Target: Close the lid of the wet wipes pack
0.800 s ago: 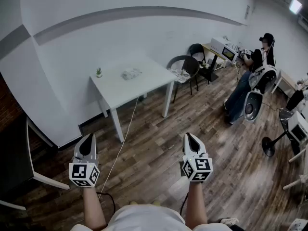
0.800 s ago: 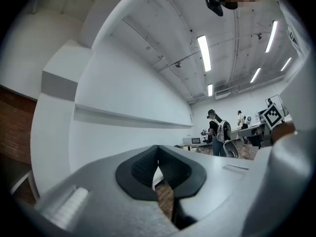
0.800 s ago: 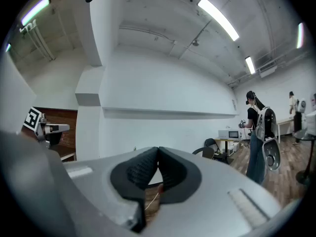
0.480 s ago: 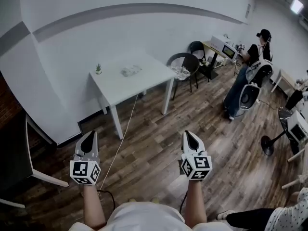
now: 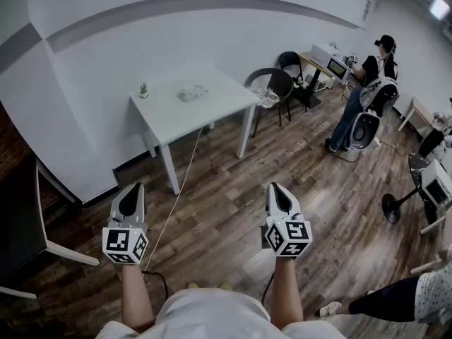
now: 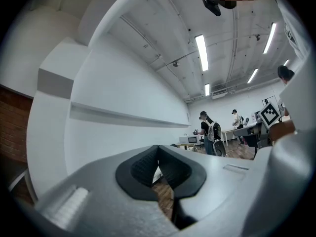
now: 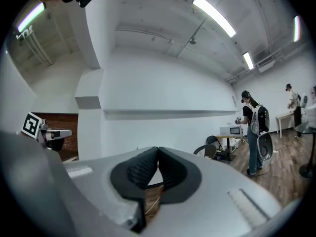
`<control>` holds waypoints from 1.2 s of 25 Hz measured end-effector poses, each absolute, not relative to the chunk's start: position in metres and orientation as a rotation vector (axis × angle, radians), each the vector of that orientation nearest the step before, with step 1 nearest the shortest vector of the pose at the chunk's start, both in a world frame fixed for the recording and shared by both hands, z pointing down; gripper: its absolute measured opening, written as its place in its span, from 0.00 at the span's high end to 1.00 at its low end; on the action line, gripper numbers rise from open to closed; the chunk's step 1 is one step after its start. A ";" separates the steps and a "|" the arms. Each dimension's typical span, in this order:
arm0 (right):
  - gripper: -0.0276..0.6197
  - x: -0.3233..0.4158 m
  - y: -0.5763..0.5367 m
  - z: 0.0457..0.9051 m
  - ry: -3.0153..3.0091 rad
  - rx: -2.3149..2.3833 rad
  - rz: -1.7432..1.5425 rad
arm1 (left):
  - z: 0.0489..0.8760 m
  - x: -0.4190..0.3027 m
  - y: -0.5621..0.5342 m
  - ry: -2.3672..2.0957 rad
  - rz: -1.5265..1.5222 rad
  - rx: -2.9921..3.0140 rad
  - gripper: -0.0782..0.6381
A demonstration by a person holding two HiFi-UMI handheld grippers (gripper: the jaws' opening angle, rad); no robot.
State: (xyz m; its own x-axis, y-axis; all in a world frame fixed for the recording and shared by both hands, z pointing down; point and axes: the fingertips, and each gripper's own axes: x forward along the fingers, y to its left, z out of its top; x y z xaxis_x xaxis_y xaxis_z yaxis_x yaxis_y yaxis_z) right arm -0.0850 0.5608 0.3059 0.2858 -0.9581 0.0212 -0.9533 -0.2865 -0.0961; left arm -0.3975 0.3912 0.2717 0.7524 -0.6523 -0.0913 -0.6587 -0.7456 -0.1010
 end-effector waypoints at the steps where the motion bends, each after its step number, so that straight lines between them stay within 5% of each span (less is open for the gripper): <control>1: 0.95 -0.085 0.560 0.306 1.841 -2.470 -0.111 | 0.271 -0.396 0.391 1.061 0.078 -2.821 0.88; 19: 0.94 -0.080 0.560 0.314 1.874 -2.505 -0.103 | 0.276 -0.383 0.399 1.051 0.067 -2.829 0.88; 21: 0.84 -0.082 0.560 0.315 1.882 -2.503 -0.112 | 0.277 -0.383 0.401 1.046 0.061 -2.832 0.88; 30: 0.84 -0.082 0.559 0.321 1.906 -2.490 -0.132 | 0.279 -0.382 0.406 1.058 0.053 -2.832 0.88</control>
State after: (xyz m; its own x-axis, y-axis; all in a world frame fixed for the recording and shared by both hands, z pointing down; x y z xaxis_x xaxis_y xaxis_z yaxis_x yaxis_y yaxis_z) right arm -0.0822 0.5588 0.3205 0.2590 -0.9637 0.0646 -0.9635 -0.2625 -0.0534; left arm -0.3816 0.4056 0.2791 0.7555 -0.6510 -0.0742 -0.6551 -0.7491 -0.0982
